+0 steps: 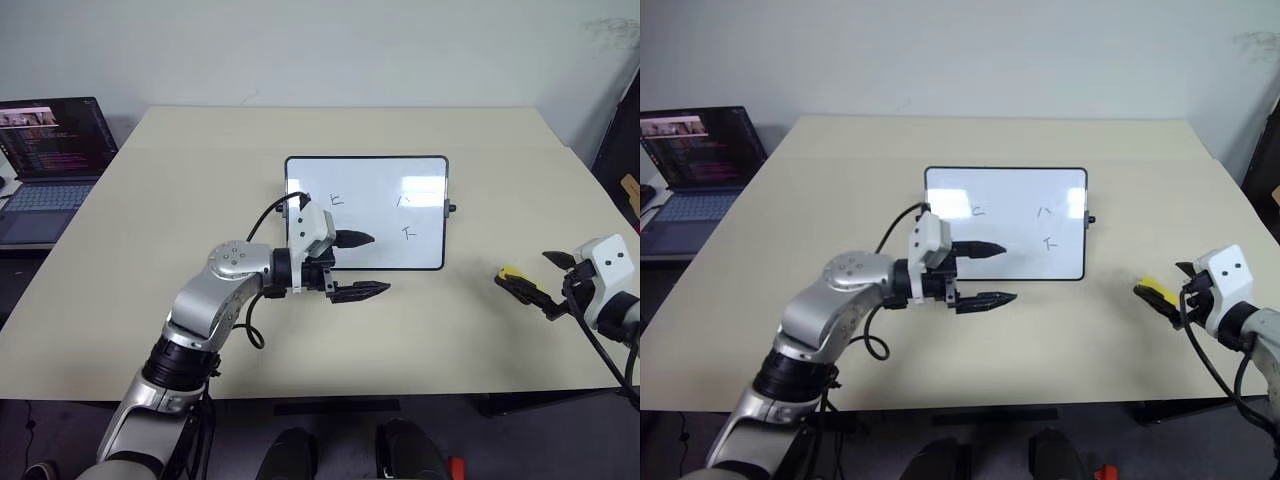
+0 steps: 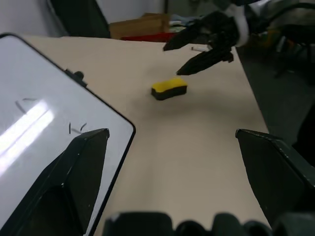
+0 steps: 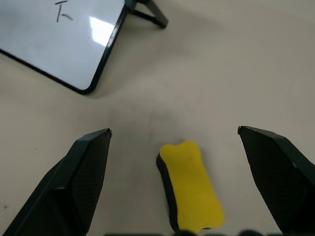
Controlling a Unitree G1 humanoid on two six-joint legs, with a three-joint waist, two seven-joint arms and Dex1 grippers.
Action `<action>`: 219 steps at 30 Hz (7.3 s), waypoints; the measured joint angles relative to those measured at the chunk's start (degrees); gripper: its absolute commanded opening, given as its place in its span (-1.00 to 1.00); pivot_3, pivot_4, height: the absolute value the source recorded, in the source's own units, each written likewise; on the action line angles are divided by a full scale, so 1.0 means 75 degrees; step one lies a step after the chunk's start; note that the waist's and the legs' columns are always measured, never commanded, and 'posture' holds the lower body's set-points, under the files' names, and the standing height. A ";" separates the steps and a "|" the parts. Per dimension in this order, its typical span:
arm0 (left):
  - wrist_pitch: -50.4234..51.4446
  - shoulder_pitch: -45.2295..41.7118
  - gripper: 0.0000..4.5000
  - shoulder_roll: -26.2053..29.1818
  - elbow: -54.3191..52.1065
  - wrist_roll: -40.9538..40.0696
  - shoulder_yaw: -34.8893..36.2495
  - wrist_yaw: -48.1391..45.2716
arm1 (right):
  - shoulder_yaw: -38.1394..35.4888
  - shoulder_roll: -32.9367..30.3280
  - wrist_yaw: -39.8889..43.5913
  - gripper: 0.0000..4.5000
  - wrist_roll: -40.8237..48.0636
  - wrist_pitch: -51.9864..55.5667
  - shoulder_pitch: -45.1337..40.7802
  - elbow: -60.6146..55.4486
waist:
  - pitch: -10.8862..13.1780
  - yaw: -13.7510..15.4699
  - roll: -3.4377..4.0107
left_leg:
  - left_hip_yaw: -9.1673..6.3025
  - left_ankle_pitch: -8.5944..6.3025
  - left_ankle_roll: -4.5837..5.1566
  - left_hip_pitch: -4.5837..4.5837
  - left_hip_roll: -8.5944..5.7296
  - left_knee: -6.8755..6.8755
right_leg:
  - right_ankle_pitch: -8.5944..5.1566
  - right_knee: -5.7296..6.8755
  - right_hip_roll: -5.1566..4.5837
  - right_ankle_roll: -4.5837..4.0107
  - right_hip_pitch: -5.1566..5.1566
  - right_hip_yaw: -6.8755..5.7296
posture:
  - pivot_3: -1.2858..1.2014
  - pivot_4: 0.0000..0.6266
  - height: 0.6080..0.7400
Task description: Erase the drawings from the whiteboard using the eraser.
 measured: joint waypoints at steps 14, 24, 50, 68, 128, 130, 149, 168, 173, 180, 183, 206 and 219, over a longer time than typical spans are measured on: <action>-0.0191 -0.0040 1.00 -0.0301 0.0138 0.0148 -0.0284 -0.0143 | 0.1160 -0.0177 0.1160 0.99 -0.0660 -0.0221 -0.1819 0.2843 | 0.0001 -0.0025 0.0000 | 0.0000 0.0000 0.0000 -0.0005 -0.0001 0.0000 | 0.0000 -0.0002 -0.0007 0.0000 -0.0006 0.0001 | 0.03 -0.52 1.00; -0.0182 0.0167 1.00 -0.0270 0.0081 0.0168 -0.0282 -0.0078 | 0.1333 -0.0178 0.1479 0.99 -0.0917 -0.0545 -0.2341 0.3895 | 0.0001 -0.0036 0.0001 | 0.0001 0.0000 -0.0001 -0.0004 -0.0001 0.0002 | 0.0001 -0.0001 -0.0010 0.0001 -0.0006 0.0002 | 0.03 -0.52 1.00; -0.0180 0.0178 1.00 -0.0333 0.0081 0.0181 -0.0282 0.0077 | 0.1400 -0.0182 0.1524 -0.57 -0.1285 -0.0560 -0.2452 0.4214 | 0.0000 -0.0040 0.0002 | 0.0001 0.0001 -0.0002 -0.0003 -0.0002 0.0004 | 0.0001 0.0002 -0.0012 0.0000 -0.0006 0.0003 | 0.03 -0.52 1.00; 0.1710 0.1376 1.00 0.0632 -0.0894 0.0073 0.1588 0.2293 | 0.2057 0.1199 -0.0434 -0.57 -0.0552 0.1179 -0.0398 -0.2874 | 0.0001 -0.0052 0.0001 | -0.0014 0.0000 -0.0004 -0.0004 0.0003 0.0009 | 0.0001 0.0011 -0.0020 0.0002 -0.0010 -0.0002 | 0.03 -0.52 1.00; 0.1760 0.1366 1.00 0.1738 0.0321 0.0725 0.1463 0.1883 | 0.6488 0.4753 -0.1553 -0.57 -0.6237 -0.3196 -0.6738 0.4524 | 0.0001 -0.0108 -0.0006 | -0.0022 0.0032 -0.0062 -0.0102 0.0004 0.0018 | 0.0021 0.0057 -0.0022 -0.0031 -0.0140 -0.0008 | 0.03 -0.52 1.00; 0.1760 0.1377 1.00 0.1731 0.0319 0.0725 0.1463 0.1881 | 0.6521 0.4757 -0.1370 -0.57 -0.6242 -0.3165 -0.6627 0.4428 | 0.0001 -0.0108 -0.0006 | -0.0021 0.0031 -0.0060 -0.0102 0.0004 0.0018 | 0.0021 0.0057 -0.0022 -0.0030 -0.0140 -0.0007 | 0.03 -0.52 1.00; 0.1121 0.0878 1.00 0.1143 0.0807 0.0748 0.1459 0.1927 | 0.4197 0.3664 -0.0059 -0.57 -0.3860 0.0755 -0.3750 -0.0568 | 0.0001 -0.0069 -0.0006 | -0.0029 0.0021 -0.0043 -0.0123 0.0004 0.0016 | 0.0019 0.0040 -0.0023 -0.0027 -0.0142 -0.0017 | 0.03 -0.52 1.00; 0.0610 0.0586 1.00 0.0276 0.1227 0.0781 0.1618 0.2523 | 0.2666 0.4949 -0.1848 -0.57 -0.2319 0.1847 -0.1792 -0.2348 | 0.0001 -0.0075 -0.0006 | -0.0023 0.0025 -0.0048 -0.0106 0.0000 0.0024 | 0.0021 0.0056 -0.0018 -0.0027 -0.0133 -0.0010 | 0.03 -0.52 1.00; 0.0463 0.0586 1.00 0.0203 0.1225 0.0780 0.1676 0.2573 | 0.2822 0.5117 -0.2160 -0.57 -0.2231 0.1815 -0.1780 -0.2255 | 0.0001 -0.0073 -0.0006 | -0.0024 0.0025 -0.0050 -0.0106 0.0004 0.0022 | 0.0020 0.0055 -0.0019 -0.0027 -0.0135 -0.0008 | 0.03 -0.52 1.00; 0.0446 0.0585 1.00 0.0155 0.1210 0.0759 0.1819 0.2741 | 0.2894 0.5310 -0.2496 -0.57 -0.2026 0.1424 -0.1725 -0.2247 | 0.0001 -0.0082 -0.0006 | -0.0023 0.0024 -0.0048 -0.0105 0.0004 0.0022 | 0.0020 0.0055 -0.0017 -0.0027 -0.0135 -0.0009 | 0.03 -0.52 1.00; 0.0458 0.0583 1.00 0.0072 0.1206 0.0743 0.1952 0.2893 | 0.2940 0.5153 -0.2514 -0.57 -0.2079 0.1009 -0.1911 -0.2161 | 0.0001 -0.0088 -0.0006 | -0.0022 0.0024 -0.0048 -0.0105 0.0003 0.0023 | 0.0021 0.0057 -0.0016 -0.0027 -0.0135 -0.0008 | 0.03 -0.52 1.00; 0.0876 0.0464 1.00 -0.0006 0.1217 0.0742 0.1893 0.2912 | 0.5316 0.4718 -0.2363 -0.57 -0.4830 -0.2663 -0.6783 0.4248 | 0.0000 -0.0120 -0.0006 | -0.0012 0.0038 -0.0070 -0.0110 0.0007 0.0018 | 0.0021 0.0045 -0.0020 -0.0028 -0.0143 -0.0006 | 0.03 -0.52 1.00; 0.0842 0.0615 1.00 -0.0044 0.0935 0.0755 0.1890 0.2910 | 0.5591 0.4250 -0.1609 -0.57 -0.5421 -0.3131 -0.6847 0.4860 | -0.0011 -0.0082 -0.0009 | -0.0022 0.0031 -0.0058 -0.0094 0.0001 0.0032 | 0.0023 0.0064 -0.0021 -0.0028 -0.0124 -0.0011 | 0.03 -0.52 1.00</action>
